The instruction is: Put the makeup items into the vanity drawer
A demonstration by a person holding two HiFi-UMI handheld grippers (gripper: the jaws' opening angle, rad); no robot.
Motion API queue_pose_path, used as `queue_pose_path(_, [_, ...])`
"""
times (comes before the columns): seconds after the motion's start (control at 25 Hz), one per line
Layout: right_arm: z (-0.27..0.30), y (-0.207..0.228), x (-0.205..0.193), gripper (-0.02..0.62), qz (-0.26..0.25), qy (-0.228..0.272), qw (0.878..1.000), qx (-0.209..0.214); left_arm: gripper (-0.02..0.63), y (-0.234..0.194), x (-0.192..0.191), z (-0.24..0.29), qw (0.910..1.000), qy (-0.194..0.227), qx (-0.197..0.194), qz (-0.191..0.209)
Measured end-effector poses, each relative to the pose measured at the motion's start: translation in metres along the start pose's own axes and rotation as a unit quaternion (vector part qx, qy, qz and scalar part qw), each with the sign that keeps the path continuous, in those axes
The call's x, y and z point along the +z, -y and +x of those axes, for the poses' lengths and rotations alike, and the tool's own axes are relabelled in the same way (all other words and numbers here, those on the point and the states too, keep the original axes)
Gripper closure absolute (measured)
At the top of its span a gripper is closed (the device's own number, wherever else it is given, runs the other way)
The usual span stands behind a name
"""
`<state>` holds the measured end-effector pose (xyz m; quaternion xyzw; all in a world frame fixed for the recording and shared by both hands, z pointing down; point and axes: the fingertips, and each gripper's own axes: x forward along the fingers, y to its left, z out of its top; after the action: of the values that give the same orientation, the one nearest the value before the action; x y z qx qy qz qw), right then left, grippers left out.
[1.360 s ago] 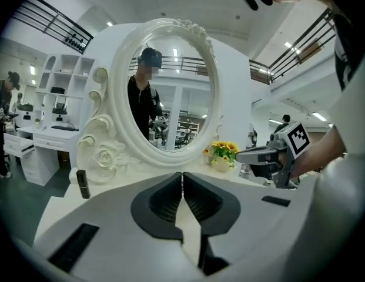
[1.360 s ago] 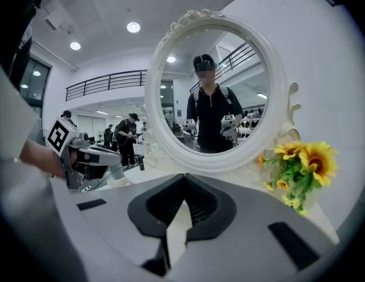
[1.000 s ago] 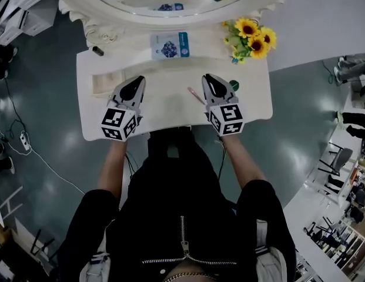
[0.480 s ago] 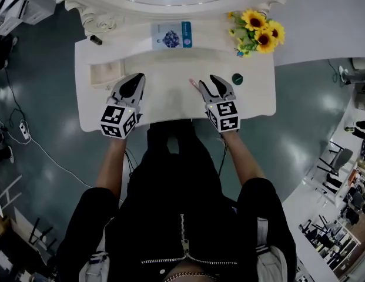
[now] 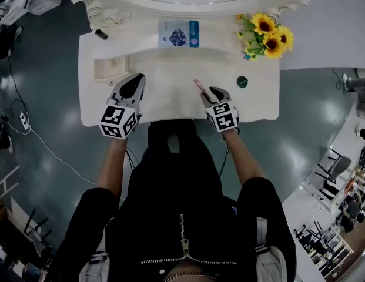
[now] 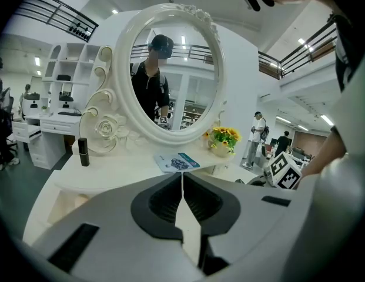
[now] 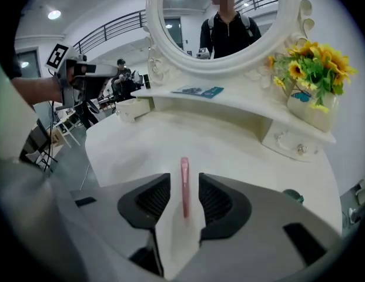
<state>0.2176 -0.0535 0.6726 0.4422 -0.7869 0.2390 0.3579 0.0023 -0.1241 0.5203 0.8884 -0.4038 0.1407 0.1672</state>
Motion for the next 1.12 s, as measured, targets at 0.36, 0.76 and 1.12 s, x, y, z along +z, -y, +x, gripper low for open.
queue_pose_path(0.36, [0.014,0.002,-0.04,0.474,-0.006,-0.049,0.999,0.0,0.58,-0.004,-0.007,-0.003,0.9999,-0.007,0.007,-0.006])
queue_pose_path(0.76, [0.012,0.0,-0.045,0.554,-0.003,-0.062,0.998,-0.005,0.58,-0.002,-0.008,-0.001,0.9999,-0.009,0.005,-0.006])
queue_pose_path(1.12, [0.007,0.003,-0.034,0.558,-0.01,-0.019,1.0,-0.002,0.58,-0.003,-0.006,-0.003,1.0,-0.007,0.004,-0.001])
